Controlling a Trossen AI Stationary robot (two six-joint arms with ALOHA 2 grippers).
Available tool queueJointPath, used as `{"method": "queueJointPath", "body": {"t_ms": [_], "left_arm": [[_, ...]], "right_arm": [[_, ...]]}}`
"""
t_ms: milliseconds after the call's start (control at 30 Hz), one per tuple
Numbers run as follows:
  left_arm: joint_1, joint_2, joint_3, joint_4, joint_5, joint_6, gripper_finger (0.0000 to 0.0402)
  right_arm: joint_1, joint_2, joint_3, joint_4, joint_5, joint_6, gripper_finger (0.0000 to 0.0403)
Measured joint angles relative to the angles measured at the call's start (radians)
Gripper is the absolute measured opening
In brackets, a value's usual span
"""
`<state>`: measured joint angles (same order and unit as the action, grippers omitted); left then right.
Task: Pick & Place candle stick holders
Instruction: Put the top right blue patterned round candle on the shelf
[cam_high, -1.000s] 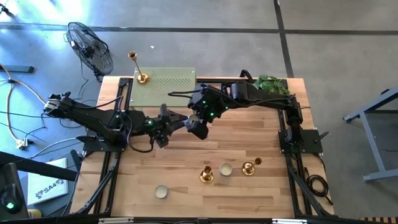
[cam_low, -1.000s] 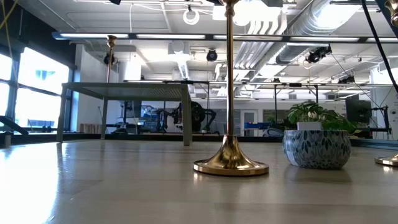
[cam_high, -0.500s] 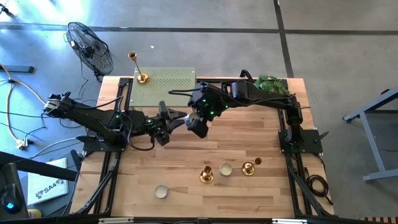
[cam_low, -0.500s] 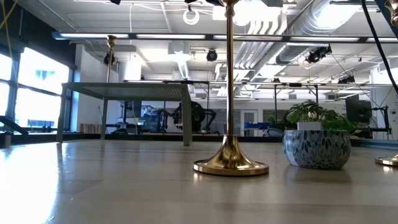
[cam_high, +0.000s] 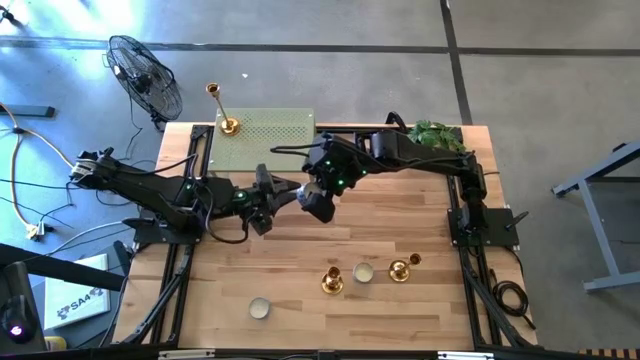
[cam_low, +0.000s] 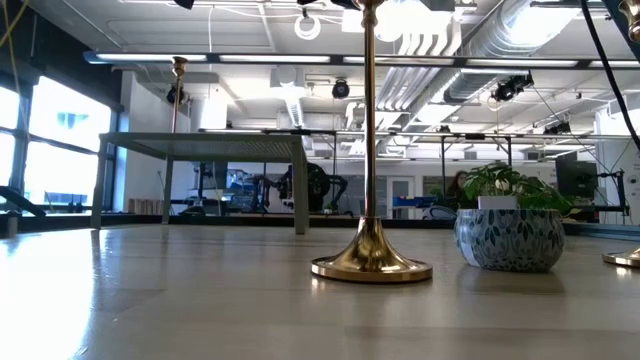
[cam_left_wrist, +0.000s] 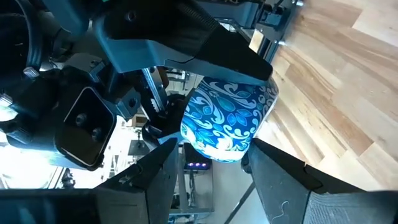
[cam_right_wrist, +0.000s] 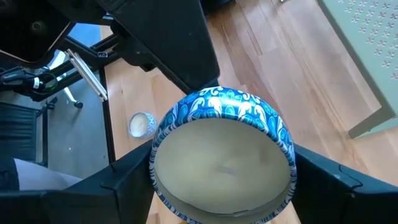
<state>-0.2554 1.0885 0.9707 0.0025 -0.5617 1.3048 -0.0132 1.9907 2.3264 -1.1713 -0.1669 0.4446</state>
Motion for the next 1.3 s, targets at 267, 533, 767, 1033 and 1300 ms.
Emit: {"method": "queueJointPath", "body": {"t_ms": [267,533,767,1033,1300], "left_arm": [[0.0,-0.001,0.001,0.0,-0.154,0.03,0.0191],[0.0,-0.001,0.001,0.01,-0.18,0.002,0.0191],[0.0,-0.001,0.001,0.011,-0.24,0.024,0.0191],[0.0,0.0,0.001,0.017,-0.156,0.063,0.0191],[0.0,0.0,0.001,0.017,-0.084,-0.126,0.0191]], "right_arm": [[0.0,0.0,0.0,0.0,0.002,-0.003,0.0286],[0.0,0.0,0.0,0.0,0.002,-0.003,0.0289],[0.0,0.0,0.0,-0.01,0.016,-0.001,0.0294],[0.0,0.0,0.0,-0.01,0.018,-0.004,0.0296],[0.0,0.0,0.0,-0.014,0.027,-0.019,0.0297]]}}
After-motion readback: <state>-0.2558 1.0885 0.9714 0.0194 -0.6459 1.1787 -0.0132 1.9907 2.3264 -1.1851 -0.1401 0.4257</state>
